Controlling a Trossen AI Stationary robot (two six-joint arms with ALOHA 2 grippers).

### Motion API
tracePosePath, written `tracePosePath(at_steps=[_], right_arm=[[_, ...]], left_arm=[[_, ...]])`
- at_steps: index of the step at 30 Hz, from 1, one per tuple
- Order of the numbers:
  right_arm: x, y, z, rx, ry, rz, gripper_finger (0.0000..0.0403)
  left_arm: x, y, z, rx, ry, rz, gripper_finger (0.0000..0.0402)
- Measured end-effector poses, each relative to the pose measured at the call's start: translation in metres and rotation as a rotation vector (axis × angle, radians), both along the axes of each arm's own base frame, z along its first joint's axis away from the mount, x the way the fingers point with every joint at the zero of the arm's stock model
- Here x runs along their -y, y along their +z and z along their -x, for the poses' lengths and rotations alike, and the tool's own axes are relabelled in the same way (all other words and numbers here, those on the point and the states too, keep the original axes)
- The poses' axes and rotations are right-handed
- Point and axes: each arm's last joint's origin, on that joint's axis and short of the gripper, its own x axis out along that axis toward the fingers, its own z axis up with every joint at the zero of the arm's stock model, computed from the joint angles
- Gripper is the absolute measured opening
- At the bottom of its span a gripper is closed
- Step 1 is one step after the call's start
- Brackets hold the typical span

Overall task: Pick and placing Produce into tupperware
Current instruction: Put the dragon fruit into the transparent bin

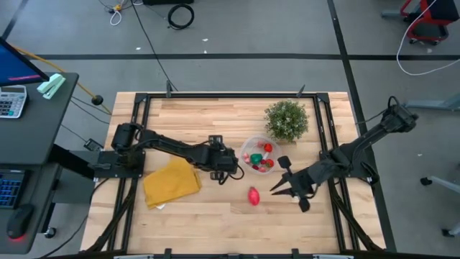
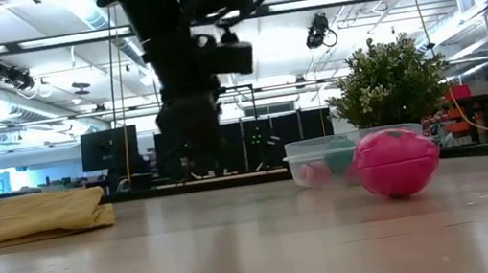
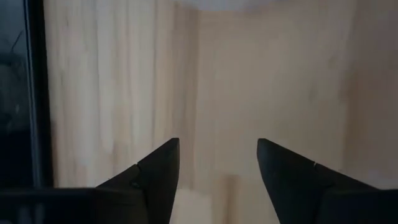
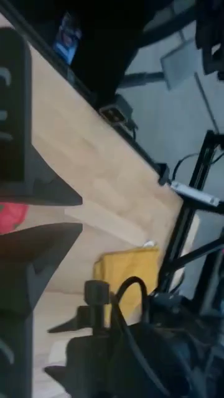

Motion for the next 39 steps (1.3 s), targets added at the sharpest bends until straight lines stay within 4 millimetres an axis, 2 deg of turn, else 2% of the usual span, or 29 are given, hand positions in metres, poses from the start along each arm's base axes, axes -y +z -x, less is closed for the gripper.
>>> tracePosePath(at_steps=[6,14,18,23,26,30,36,39], right_arm=[[0.010,-0.022,-0.024,-0.078,-0.082,0.044,0.0112],[0.022,-0.055,-0.048,-0.205,-0.163,0.099,0.0200],[0.021,-0.070,-0.054,-0.258,-0.113,0.151,0.0231],[0.017,-0.084,-0.060,-0.301,0.011,0.288,0.0247],[0.015,-0.082,-0.067,-0.281,0.090,0.407,0.0247],[0.012,-0.075,-0.080,-0.259,0.149,0.494,0.0245],[0.004,-0.084,-0.102,-0.404,0.246,0.631,0.0250],[0.000,-0.083,-0.113,-0.492,0.255,0.704,0.0254]], left_arm=[[-0.020,-0.001,0.016,-0.173,0.064,-0.142,0.0204],[-0.044,0.006,0.025,-0.214,0.168,-0.166,0.0187],[-0.057,0.031,0.033,-0.136,0.211,-0.154,0.0186],[-0.078,0.083,0.054,0.047,0.285,-0.139,0.0193],[-0.087,0.111,0.065,0.193,0.290,-0.062,0.0194],[-0.090,0.144,0.074,0.376,0.158,0.104,0.0187],[-0.088,0.169,0.083,0.503,0.057,0.128,0.0178],[-0.087,0.169,0.086,0.494,0.062,0.132,0.0177]])
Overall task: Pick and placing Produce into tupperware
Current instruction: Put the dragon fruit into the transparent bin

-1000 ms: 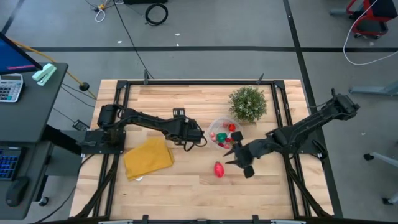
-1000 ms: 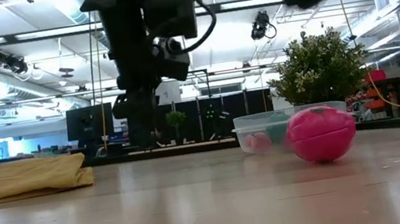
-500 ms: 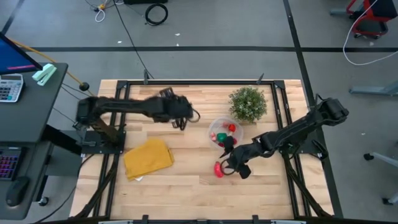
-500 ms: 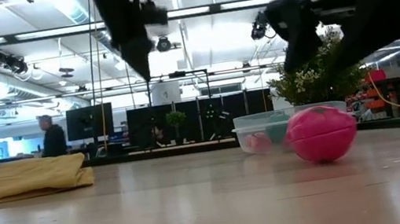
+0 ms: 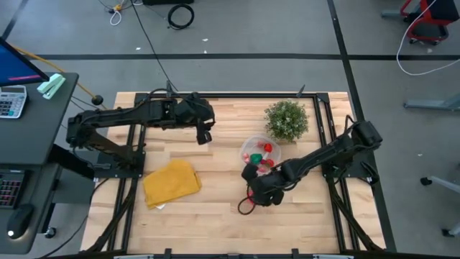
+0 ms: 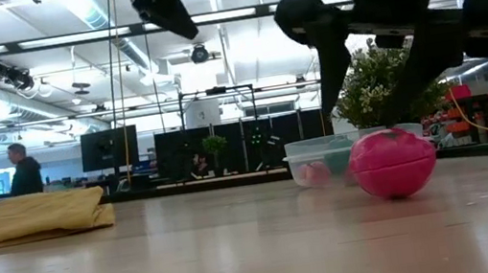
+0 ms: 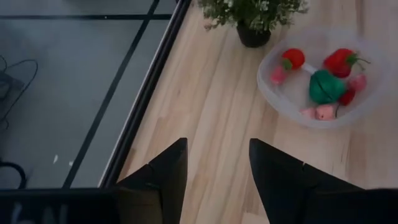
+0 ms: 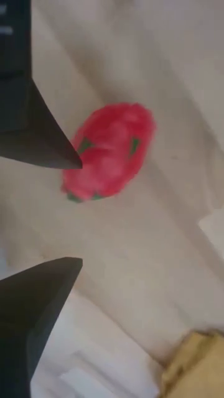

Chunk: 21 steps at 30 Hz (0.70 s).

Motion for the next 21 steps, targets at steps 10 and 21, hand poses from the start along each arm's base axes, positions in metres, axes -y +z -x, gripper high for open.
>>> tracePosePath(at_steps=[10,21], right_arm=[[-0.016,0.014,-0.010,-0.132,0.112,0.096,0.0257],[-0.028,-0.015,-0.009,-0.225,0.299,0.293,0.0257]], left_arm=[[0.001,-0.008,0.005,-0.095,0.009,0.022,0.0177],[0.008,-0.008,0.004,-0.093,-0.012,0.026,0.0178]])
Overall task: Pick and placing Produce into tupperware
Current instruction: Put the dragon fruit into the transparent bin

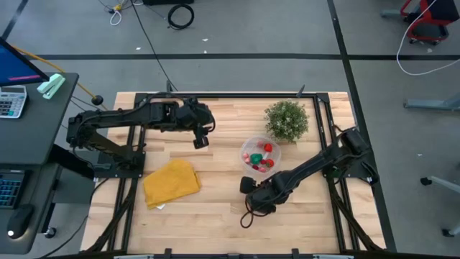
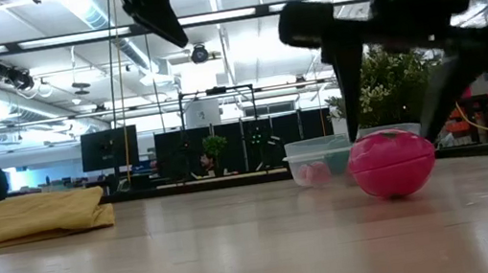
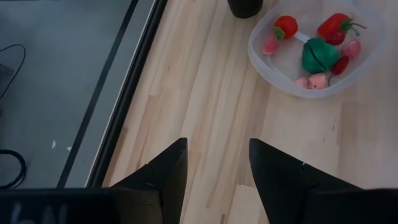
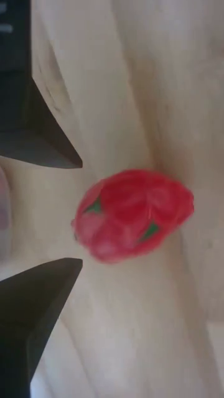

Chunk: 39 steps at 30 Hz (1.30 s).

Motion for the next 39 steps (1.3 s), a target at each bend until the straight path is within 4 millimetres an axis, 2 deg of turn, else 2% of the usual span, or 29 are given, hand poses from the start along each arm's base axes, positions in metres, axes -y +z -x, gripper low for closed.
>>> tracePosePath(at_steps=[4,7,12,19,39], right_arm=[[0.001,-0.010,-0.003,-0.001,0.051,0.120,0.0257],[0.002,-0.010,-0.004,0.004,0.064,0.137,0.0257],[-0.003,-0.007,-0.005,0.040,0.067,0.102,0.0257],[-0.021,-0.007,-0.002,0.057,0.152,0.036,0.0257],[-0.020,-0.007,-0.008,0.052,0.138,-0.115,0.0257]], left_arm=[[0.004,0.000,-0.001,-0.001,-0.016,-0.001,0.0173],[0.006,0.000,-0.001,-0.002,-0.022,-0.001,0.0174],[0.006,0.000,-0.001,-0.004,-0.023,-0.001,0.0178],[0.006,0.000,-0.001,-0.006,-0.025,-0.003,0.0172],[0.006,0.000,-0.001,-0.001,-0.023,-0.001,0.0180]])
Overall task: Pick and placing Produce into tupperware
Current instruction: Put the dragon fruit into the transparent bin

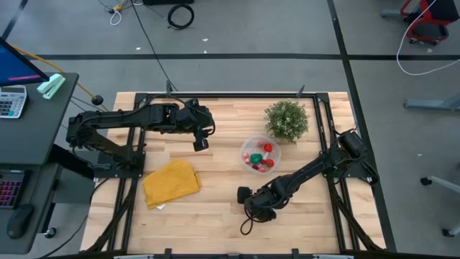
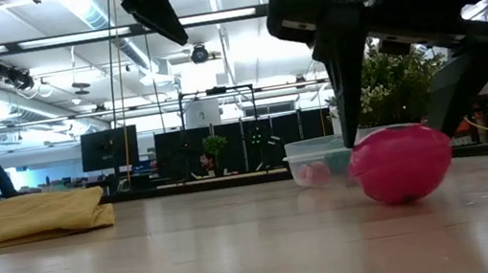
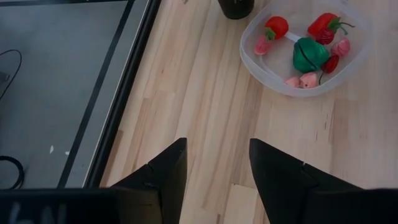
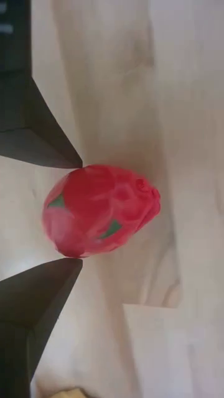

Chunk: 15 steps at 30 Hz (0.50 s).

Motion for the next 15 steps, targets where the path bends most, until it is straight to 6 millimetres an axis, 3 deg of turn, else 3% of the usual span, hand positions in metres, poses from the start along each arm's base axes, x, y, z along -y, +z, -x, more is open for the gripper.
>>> tracePosePath(at_steps=[15], right_arm=[[0.0034,0.0008,-0.0043,0.009,-0.024,-0.046,0.0248]], left_arm=[[0.0000,0.0000,0.0000,-0.001,0.000,0.000,0.0181]])
